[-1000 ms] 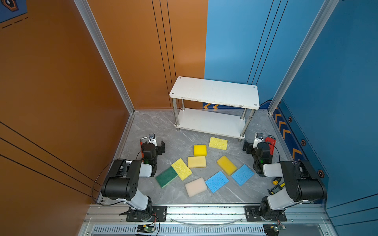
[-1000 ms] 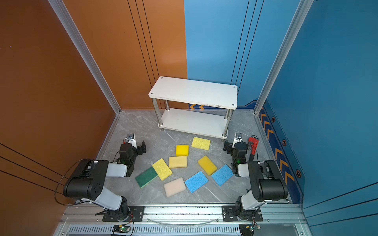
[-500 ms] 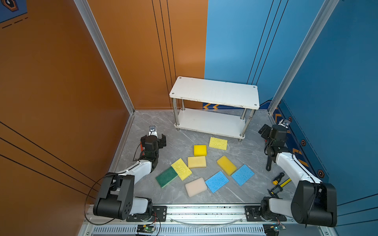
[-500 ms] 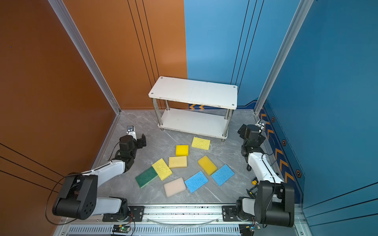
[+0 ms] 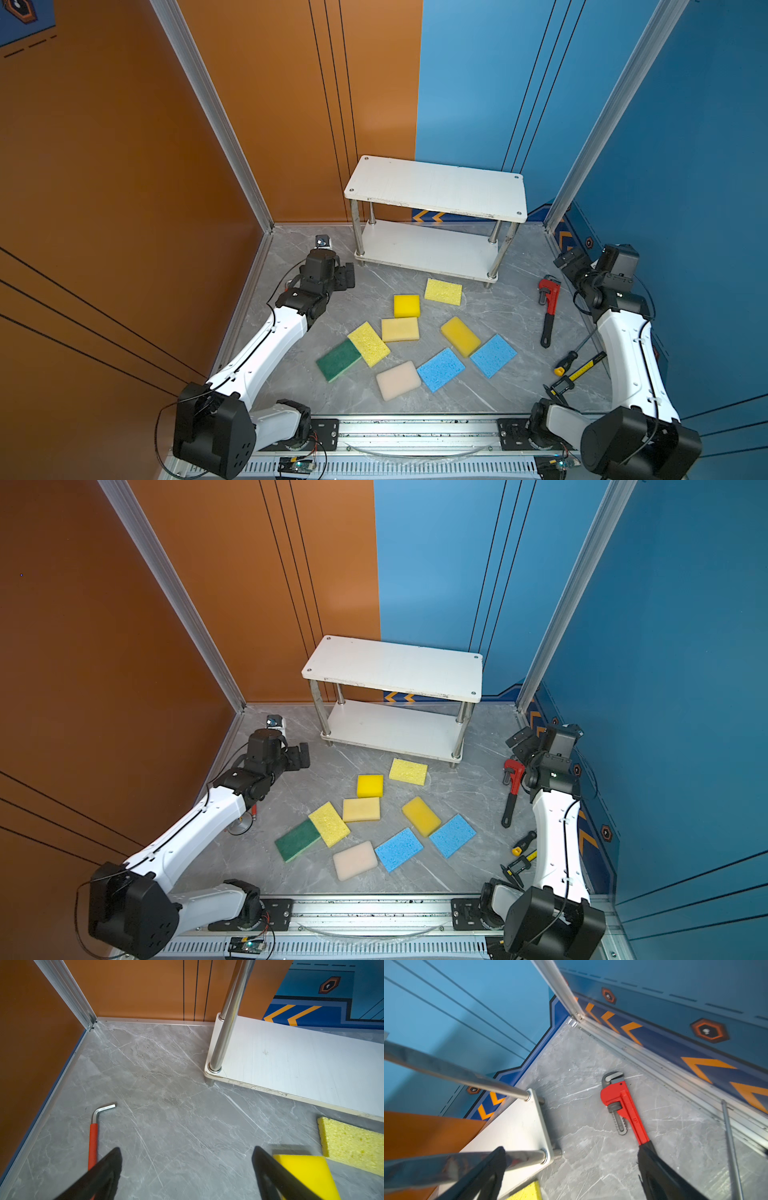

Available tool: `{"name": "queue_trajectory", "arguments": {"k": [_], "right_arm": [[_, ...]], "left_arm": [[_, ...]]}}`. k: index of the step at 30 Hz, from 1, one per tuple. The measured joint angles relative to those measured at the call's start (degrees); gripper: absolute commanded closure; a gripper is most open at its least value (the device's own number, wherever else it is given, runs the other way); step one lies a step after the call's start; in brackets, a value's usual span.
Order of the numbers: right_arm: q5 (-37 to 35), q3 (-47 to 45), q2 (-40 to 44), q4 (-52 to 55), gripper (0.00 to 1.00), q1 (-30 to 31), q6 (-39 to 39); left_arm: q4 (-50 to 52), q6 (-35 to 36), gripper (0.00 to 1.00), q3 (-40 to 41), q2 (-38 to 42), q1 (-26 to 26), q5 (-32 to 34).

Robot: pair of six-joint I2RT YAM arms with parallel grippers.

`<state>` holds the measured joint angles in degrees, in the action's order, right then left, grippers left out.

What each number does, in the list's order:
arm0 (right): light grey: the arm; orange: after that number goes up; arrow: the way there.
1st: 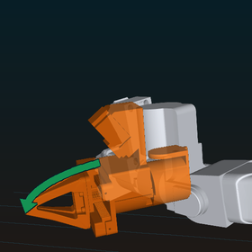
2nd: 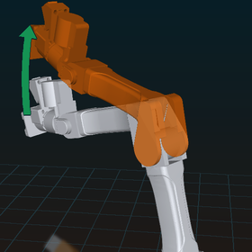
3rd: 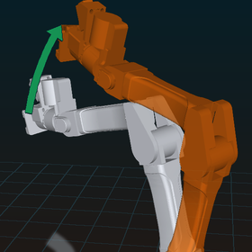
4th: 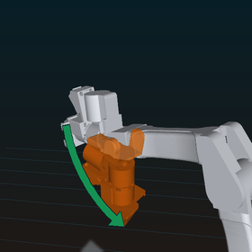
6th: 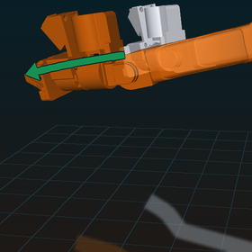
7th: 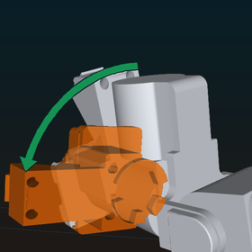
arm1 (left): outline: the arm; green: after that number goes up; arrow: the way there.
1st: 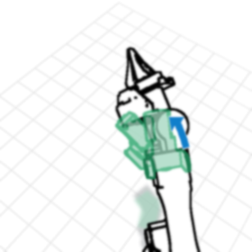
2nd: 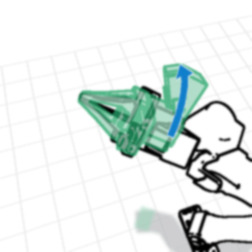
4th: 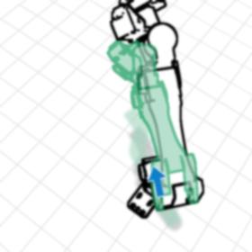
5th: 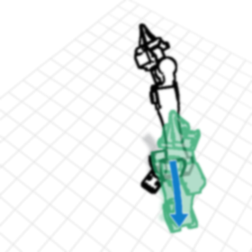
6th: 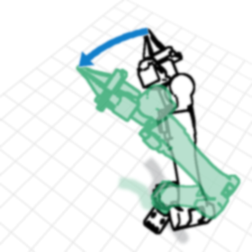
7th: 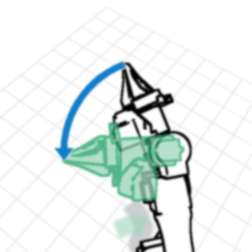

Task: Arrange cleaning sponges on a shelf
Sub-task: Pick up the cleaning sponge at the center of the table.

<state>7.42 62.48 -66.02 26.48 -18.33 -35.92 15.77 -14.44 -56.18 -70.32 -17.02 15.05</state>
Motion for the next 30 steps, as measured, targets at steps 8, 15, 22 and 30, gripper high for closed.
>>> {"name": "queue_trajectory", "arguments": {"k": [8, 15, 22, 30], "right_arm": [[6.6, 9.8, -1.5, 13.6, 0.00, 8.7, 3.3], [7.7, 15.0, -1.5, 26.9, 0.00, 13.0, 8.5], [7.1, 13.6, -1.0, 38.9, 0.00, 28.0, 13.2], [3.7, 8.8, -2.2, 44.2, 0.00, 38.7, 15.6]], "left_arm": [[13.4, -2.1, 0.02, -6.5, 0.3, -2.6, -3.9], [18.6, -5.0, 0.02, -9.1, 1.5, -4.4, -10.2], [19.6, -10.3, 0.02, -7.4, 2.9, -5.7, -16.3], [19.2, -15.6, 0.02, -1.5, 6.0, -6.3, -19.2]]}}
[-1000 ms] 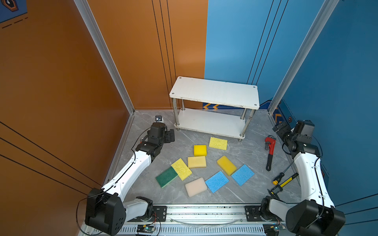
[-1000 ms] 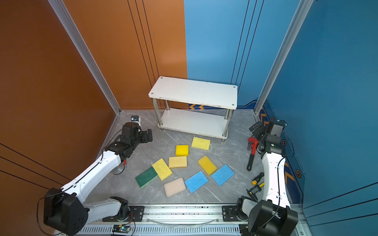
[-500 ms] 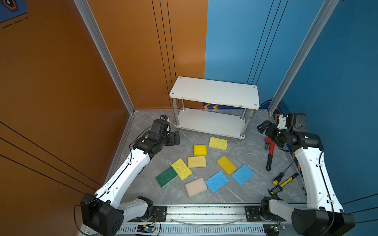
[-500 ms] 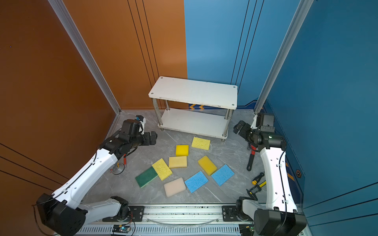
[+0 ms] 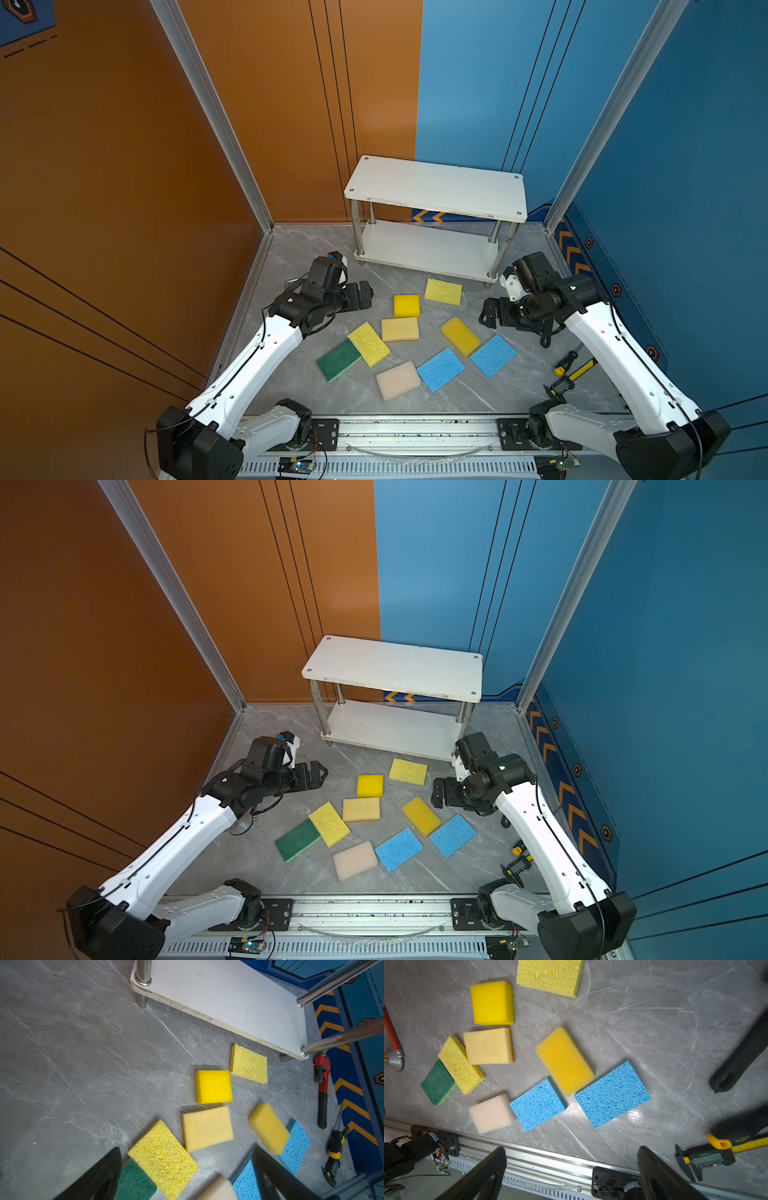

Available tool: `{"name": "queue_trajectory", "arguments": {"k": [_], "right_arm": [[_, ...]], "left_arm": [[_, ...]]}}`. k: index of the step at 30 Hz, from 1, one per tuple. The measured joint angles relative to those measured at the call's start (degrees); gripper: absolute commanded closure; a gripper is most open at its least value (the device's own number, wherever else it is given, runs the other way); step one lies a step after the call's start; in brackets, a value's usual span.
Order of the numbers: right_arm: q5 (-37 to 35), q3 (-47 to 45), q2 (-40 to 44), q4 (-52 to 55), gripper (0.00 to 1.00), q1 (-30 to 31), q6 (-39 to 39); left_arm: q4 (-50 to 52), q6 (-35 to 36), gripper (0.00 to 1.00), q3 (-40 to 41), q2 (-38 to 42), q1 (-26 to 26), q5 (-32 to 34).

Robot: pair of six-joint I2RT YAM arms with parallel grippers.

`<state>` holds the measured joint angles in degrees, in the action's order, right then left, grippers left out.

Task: Arrange cleaning sponges on a shelf
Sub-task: Pick up the cleaning sponge at the center of the table.

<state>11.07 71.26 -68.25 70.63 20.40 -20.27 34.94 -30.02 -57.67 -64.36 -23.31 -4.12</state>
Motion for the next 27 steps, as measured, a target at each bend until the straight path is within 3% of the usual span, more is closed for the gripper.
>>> {"name": "queue_trajectory", "arguments": {"k": [11, 27], "right_arm": [[-3.8, -0.6, -12.8, -1.3, 0.00, 10.0, 3.9], [-7.1, -2.8, -22.9, -12.8, 0.00, 12.4, 6.2]], "left_arm": [[-1.8, -3.3, 0.02, 4.6, 0.8, -0.3, -2.6], [-2.6, -6.1, 0.02, 8.0, 5.5, -1.2, -2.8]]}}
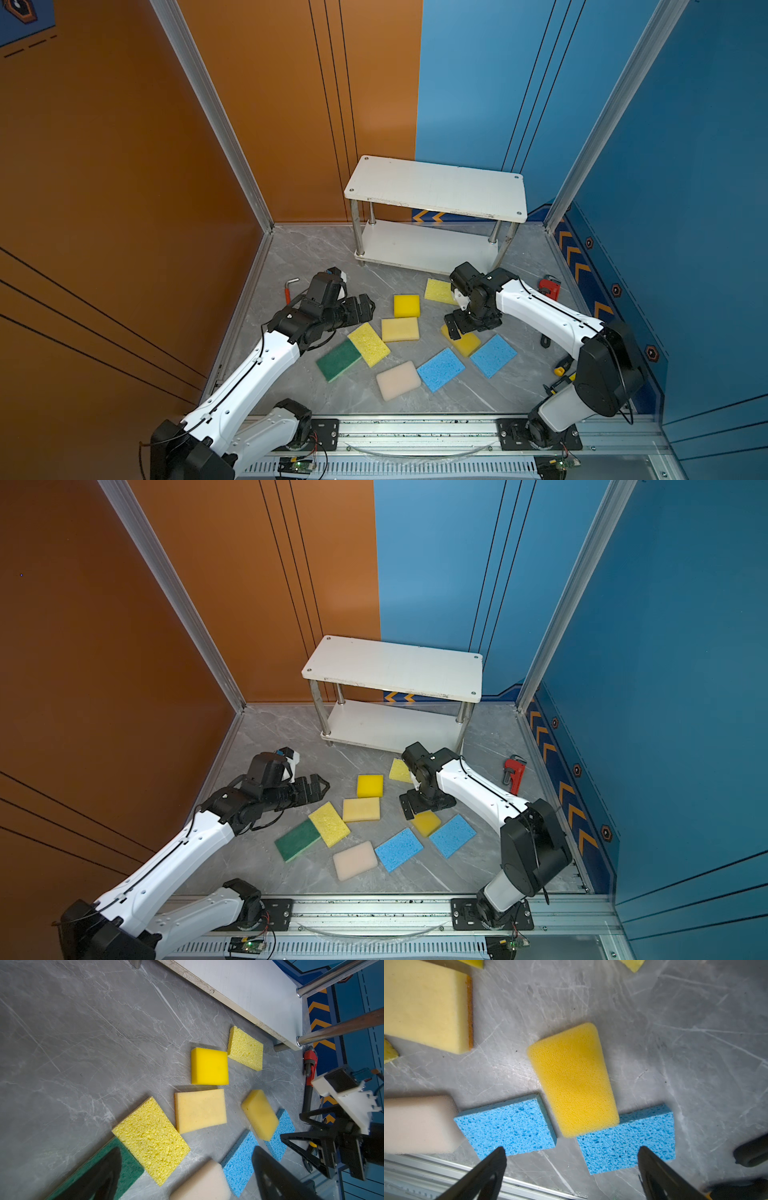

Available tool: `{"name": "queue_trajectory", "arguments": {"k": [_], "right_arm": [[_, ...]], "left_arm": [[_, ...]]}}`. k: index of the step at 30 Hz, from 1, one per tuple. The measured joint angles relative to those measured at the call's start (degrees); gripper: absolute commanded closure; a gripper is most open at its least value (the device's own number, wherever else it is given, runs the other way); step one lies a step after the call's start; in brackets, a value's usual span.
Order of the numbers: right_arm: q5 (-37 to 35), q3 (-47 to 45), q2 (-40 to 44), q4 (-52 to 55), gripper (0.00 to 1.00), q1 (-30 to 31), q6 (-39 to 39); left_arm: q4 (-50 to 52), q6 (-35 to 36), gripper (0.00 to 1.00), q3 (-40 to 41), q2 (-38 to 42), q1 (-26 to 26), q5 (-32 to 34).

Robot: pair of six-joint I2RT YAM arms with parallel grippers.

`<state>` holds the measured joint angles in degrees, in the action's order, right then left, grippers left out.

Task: Arrange cleaning sponges on a shelf
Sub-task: Pick up the cleaning sponge at the center of the table.

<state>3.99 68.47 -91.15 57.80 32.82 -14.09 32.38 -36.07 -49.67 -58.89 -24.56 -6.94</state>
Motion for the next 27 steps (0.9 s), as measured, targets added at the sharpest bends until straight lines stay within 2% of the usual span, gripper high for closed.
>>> {"name": "queue_trajectory", "arguments": {"k": [17, 27], "right_arm": [[-3.9, -1.9, -9.7, -8.4, 0.00, 0.2, 0.8], [-3.6, -1.9, -13.5, -10.9, 0.07, -0.2, 1.8]], "left_arm": [[0.0, -0.1, 0.02, 1.4, 1.5, 0.0, 0.0], [0.0, -0.4, 0.02, 2.5, 3.0, 0.0, 0.0]]}}
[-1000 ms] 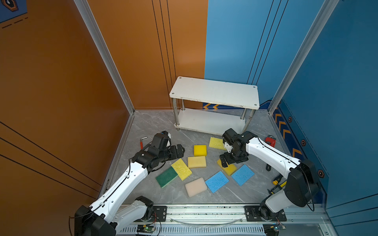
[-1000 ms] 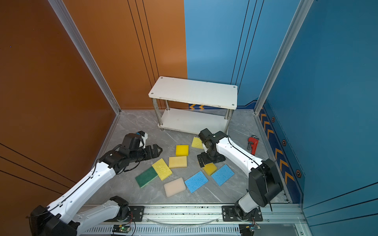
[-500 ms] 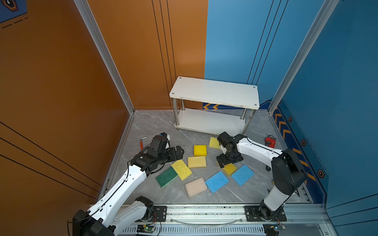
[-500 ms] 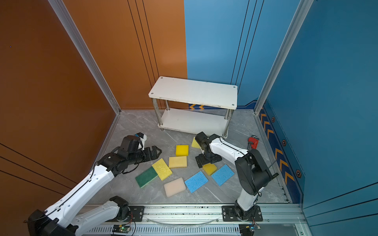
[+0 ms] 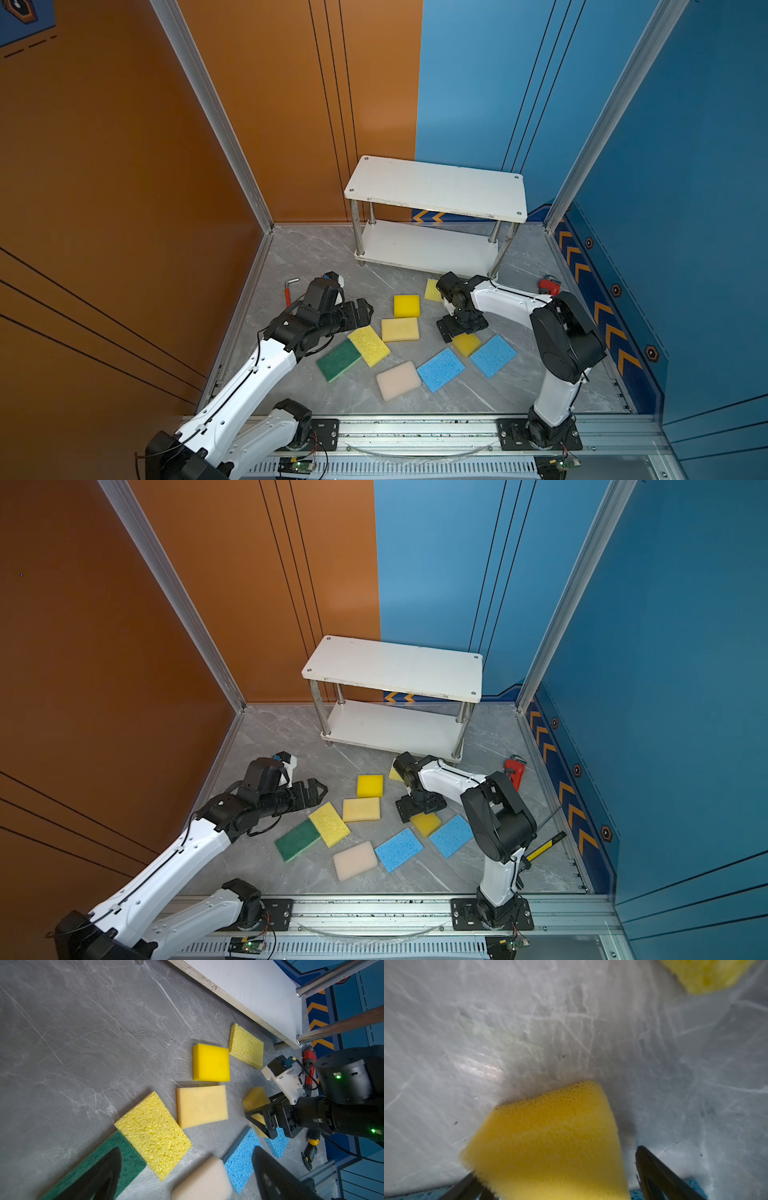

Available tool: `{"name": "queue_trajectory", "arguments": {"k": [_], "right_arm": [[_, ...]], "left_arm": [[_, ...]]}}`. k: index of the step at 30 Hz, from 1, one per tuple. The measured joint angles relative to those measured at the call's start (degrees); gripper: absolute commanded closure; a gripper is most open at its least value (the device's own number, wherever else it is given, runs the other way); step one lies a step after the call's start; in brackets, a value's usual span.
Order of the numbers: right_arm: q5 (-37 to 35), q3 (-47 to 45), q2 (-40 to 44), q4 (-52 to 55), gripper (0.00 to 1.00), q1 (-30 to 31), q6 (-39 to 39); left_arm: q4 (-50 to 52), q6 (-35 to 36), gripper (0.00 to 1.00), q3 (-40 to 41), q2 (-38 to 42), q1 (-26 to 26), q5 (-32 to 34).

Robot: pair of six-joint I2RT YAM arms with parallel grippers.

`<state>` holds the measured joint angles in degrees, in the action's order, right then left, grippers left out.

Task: Arrange cleaning sponges on a shelf
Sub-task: Pick up the cleaning sponge at the center of the table.

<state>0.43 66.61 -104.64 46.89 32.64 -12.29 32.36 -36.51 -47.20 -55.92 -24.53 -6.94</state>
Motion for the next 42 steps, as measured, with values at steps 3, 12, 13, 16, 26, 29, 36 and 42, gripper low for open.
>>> {"name": "queue_trajectory", "arguments": {"k": [3, 12, 13, 16, 26, 29, 36, 42], "right_arm": [[0.9, 0.0, -0.2, -0.3, 0.11, -0.5, 0.5], [1.4, 0.0, -0.3, -0.9, 0.29, -0.6, 1.0], [1.4, 0.0, -0.3, -1.0, 0.32, -0.7, 1.0], [1.5, 0.0, -0.3, -1.1, 0.34, -0.9, 0.9], [1.6, 1.2, 0.0, 0.5, 0.36, -1.6, 0.1], [2.4, 3.8, 1.7, 2.6, 0.35, -1.8, -1.6], [4.2, 16.7, 8.4, 8.6, 0.35, -0.6, -7.7], [4.3, 34.9, 9.7, 17.4, 0.35, 0.0, -12.2]], "left_arm": [[0.0, 0.0, 0.02, 0.0, 0.0, 0.2, 0.0], [0.0, -0.3, 0.02, 0.3, 0.0, 0.3, 0.0], [0.0, -0.5, 0.02, 0.4, 0.0, 0.3, 0.0], [0.0, -0.9, 0.02, 0.4, 0.0, 0.3, 0.0], [0.0, -1.5, 0.02, 1.1, 0.6, 0.2, 0.0], [0.0, -1.5, 0.02, 1.1, 0.6, 0.2, 0.1], [0.0, -1.5, 0.02, 0.4, 0.6, -0.2, 0.7], [0.0, -1.3, 0.02, -0.2, 0.6, -0.3, 0.9]]}}
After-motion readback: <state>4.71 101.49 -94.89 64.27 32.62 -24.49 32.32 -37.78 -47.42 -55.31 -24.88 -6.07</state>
